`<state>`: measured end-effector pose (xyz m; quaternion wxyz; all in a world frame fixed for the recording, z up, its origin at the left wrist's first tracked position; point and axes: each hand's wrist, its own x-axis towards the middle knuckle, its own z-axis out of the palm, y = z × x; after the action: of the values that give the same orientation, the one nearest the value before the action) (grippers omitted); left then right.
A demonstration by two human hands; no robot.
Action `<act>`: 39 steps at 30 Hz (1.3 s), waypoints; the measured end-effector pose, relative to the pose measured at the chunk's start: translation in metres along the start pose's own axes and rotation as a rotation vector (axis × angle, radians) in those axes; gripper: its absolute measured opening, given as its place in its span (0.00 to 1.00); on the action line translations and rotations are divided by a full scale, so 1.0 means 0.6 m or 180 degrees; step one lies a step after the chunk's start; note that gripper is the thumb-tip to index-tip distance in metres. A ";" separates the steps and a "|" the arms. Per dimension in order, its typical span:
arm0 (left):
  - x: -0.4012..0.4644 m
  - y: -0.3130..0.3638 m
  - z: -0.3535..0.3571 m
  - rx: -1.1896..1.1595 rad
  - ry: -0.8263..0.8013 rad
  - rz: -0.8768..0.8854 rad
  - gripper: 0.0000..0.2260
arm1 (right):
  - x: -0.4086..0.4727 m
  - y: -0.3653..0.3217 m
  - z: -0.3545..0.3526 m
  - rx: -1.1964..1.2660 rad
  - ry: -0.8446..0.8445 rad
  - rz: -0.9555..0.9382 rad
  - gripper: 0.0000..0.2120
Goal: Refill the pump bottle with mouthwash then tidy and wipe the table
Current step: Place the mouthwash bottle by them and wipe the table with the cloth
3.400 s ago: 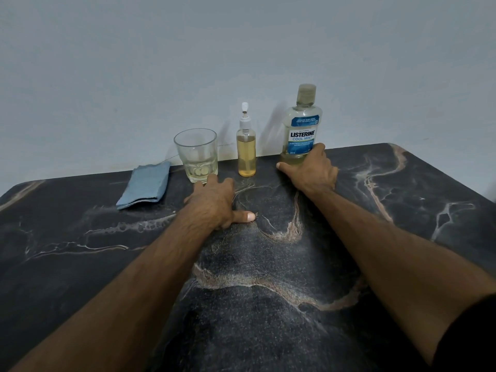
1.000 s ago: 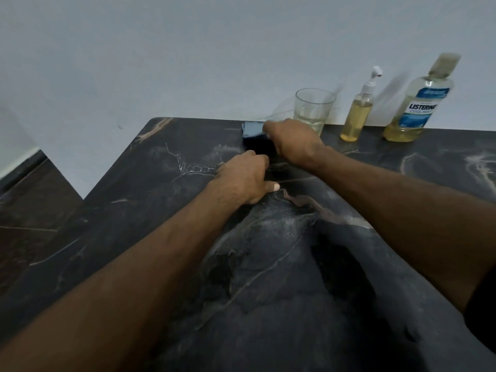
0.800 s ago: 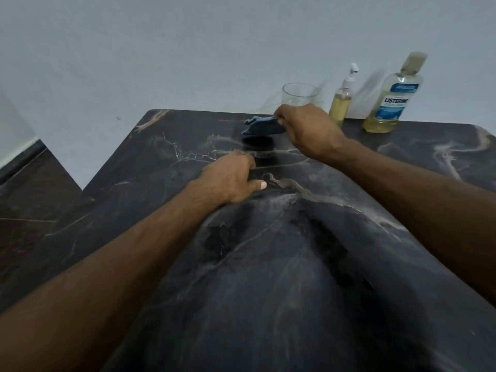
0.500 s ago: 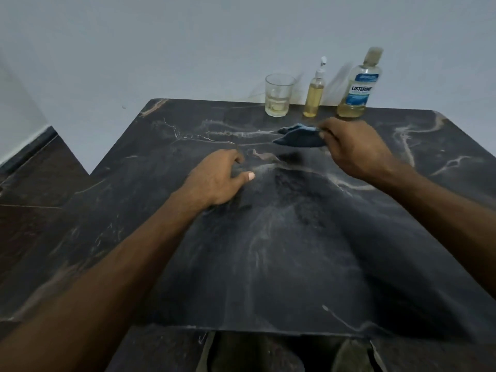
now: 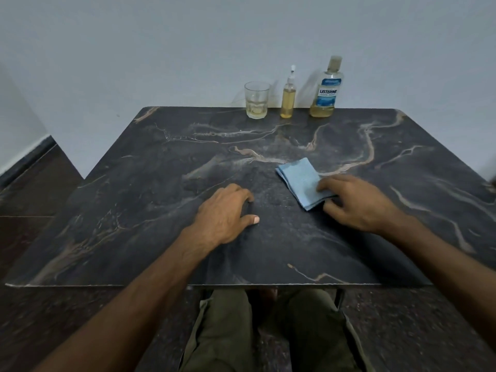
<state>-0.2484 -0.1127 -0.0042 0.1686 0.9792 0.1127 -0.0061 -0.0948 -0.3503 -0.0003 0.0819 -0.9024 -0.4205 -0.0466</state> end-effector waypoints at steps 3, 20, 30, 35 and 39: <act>0.007 0.002 -0.005 0.0055 -0.0158 -0.0021 0.23 | 0.017 -0.010 0.010 0.0293 0.0367 -0.0067 0.19; 0.021 0.002 -0.014 0.0076 -0.0338 -0.0076 0.23 | 0.171 0.008 0.082 -0.0124 -0.0711 -0.0394 0.26; 0.015 0.005 -0.011 0.0105 -0.0297 -0.0052 0.24 | 0.169 0.049 0.064 0.0175 -0.0696 0.0026 0.26; 0.015 0.004 -0.011 0.0077 -0.0274 -0.0048 0.23 | 0.135 0.047 0.056 0.0333 -0.0678 0.0094 0.25; 0.015 0.000 -0.008 0.0092 -0.0206 0.0003 0.23 | 0.078 0.030 0.054 0.0358 -0.0628 0.0016 0.26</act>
<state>-0.2397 -0.1093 0.0002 0.1580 0.9809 0.1065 -0.0393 -0.0506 -0.3205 -0.0272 0.0908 -0.8976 -0.4262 0.0663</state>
